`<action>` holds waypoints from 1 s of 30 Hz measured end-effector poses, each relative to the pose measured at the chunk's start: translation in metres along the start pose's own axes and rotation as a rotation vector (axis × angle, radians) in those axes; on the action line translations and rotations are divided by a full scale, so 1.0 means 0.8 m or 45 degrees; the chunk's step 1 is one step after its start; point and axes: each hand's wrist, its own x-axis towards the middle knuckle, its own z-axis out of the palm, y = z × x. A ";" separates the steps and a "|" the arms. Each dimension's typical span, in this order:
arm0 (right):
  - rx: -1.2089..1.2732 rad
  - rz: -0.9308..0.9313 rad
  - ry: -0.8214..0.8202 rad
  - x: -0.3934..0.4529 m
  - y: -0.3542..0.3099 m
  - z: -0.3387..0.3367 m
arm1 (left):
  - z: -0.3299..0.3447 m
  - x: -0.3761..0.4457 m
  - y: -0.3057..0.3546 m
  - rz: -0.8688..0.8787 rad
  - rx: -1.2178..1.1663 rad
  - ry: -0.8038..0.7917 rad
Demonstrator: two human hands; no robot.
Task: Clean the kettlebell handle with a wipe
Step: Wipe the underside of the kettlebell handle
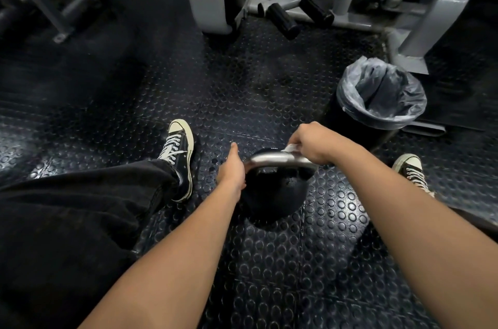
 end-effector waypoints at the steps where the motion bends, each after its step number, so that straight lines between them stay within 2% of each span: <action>1: -0.007 0.017 0.005 -0.003 0.004 0.000 | 0.000 -0.001 0.000 0.004 0.002 -0.006; 17: -0.020 0.025 -0.017 -0.017 0.004 -0.008 | 0.001 0.021 -0.012 0.020 0.011 0.018; 24: 0.033 0.013 0.070 -0.024 0.006 -0.004 | 0.000 0.019 -0.010 0.038 0.001 0.004; 30: 0.062 0.024 0.028 -0.024 -0.009 -0.003 | -0.002 0.026 -0.012 0.030 -0.032 0.011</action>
